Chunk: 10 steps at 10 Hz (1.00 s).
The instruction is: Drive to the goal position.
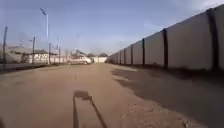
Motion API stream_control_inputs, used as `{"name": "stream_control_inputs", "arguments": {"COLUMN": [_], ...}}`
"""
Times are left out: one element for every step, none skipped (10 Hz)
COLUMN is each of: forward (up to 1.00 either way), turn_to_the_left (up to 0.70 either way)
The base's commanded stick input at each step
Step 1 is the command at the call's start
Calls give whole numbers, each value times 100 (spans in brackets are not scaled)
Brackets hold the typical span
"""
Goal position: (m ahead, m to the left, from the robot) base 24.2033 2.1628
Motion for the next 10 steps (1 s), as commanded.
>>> {"name": "stream_control_inputs", "arguments": {"forward": [100,100,100,100,100,100,100,100,100,100], "turn_to_the_left": [0,0,0,0,0,0,0,0,0,0]}}
